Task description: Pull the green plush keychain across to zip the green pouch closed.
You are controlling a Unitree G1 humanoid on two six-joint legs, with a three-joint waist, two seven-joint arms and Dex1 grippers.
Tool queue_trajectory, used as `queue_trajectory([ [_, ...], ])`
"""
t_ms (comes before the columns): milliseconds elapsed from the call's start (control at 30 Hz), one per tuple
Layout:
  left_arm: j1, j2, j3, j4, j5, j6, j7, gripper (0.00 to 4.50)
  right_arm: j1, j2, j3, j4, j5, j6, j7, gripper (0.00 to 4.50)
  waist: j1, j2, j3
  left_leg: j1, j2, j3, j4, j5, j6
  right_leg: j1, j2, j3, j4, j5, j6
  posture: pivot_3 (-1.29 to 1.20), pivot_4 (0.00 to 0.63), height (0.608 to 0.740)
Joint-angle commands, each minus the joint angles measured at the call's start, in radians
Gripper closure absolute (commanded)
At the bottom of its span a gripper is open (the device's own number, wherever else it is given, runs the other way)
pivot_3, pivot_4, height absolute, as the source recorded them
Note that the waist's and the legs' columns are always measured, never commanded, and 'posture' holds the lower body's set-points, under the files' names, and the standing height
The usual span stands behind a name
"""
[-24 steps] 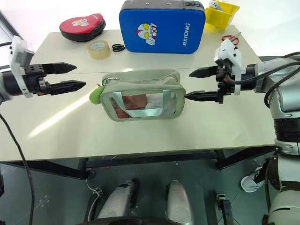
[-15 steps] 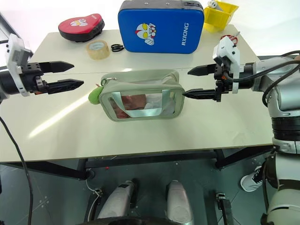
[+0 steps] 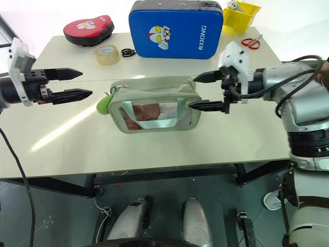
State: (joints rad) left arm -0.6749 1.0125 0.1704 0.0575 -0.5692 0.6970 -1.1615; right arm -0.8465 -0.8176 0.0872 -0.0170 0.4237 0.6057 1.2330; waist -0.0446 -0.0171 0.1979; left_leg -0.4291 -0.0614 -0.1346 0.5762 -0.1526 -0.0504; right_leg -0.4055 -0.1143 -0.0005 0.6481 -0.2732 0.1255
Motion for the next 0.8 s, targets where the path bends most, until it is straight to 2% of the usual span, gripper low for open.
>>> queue_trajectory([
  [33, 0.0, 0.011, 0.01, -0.018, 0.013, -0.025, -0.003, 0.0, -0.03, 0.013, 0.007, -0.004, -0.034, -0.047, -0.014, 0.07, 0.001, 0.0, 0.0, 0.0, 0.0, 0.0, 0.0, 0.0, 0.0, 0.0, 0.0, 0.0, 0.0, 0.0, 0.0, 0.0, 0.15, 0.74],
  [300, 0.042, 0.015, 0.035, -0.053, 0.003, -0.015, 0.011, 0.0, -0.03, 0.009, 0.027, 0.042, -0.072, -0.097, 0.034, 0.07, 0.002, 0.0, 0.0, 0.0, 0.0, 0.0, 0.0, 0.0, 0.0, 0.0, 0.0, 0.0, 0.0, 0.0, 0.0, 0.0, 0.15, 0.74],
  [333, 0.049, 0.014, 0.038, -0.057, 0.004, -0.015, 0.014, 0.0, -0.031, 0.013, 0.028, 0.051, -0.076, -0.103, 0.036, 0.58, 0.002, 0.0, 0.0, 0.0, 0.0, 0.0, 0.0, 0.0, 0.0, 0.0, 0.0, 0.0, 0.0, 0.0, 0.0, 0.0, 0.15, 0.74],
  [367, 0.053, 0.014, 0.039, -0.061, 0.004, -0.015, 0.016, 0.0, -0.031, 0.016, 0.03, 0.059, -0.08, -0.109, 0.039, 0.81, 0.001, 0.0, 0.0, 0.0, 0.0, 0.0, 0.0, 0.0, 0.0, 0.0, 0.0, 0.0, 0.0, 0.0, 0.0, 0.0, 0.15, 0.74],
  [600, 0.072, 0.015, 0.047, -0.077, -0.001, -0.008, 0.03, 0.0, -0.033, 0.032, 0.05, 0.108, -0.119, -0.171, 0.046, 4.42, 0.001, 0.0, 0.0, 0.0, 0.0, 0.0, 0.0, 0.0, 0.0, 0.0, 0.001, 0.0, 0.0, 0.0, 0.0, 0.0, 0.15, 0.74],
  [800, 0.071, -0.026, 0.047, -0.016, 0.007, -0.011, 0.072, 0.0, -0.039, 0.038, 0.045, 0.104, -0.121, -0.169, 0.052, 4.47, 0.001, 0.0, 0.0, 0.0, 0.0, 0.0, 0.0, 0.0, 0.0, 0.0, 0.001, 0.0, 0.001, 0.0, 0.0, 0.0, 0.15, 0.74],
])
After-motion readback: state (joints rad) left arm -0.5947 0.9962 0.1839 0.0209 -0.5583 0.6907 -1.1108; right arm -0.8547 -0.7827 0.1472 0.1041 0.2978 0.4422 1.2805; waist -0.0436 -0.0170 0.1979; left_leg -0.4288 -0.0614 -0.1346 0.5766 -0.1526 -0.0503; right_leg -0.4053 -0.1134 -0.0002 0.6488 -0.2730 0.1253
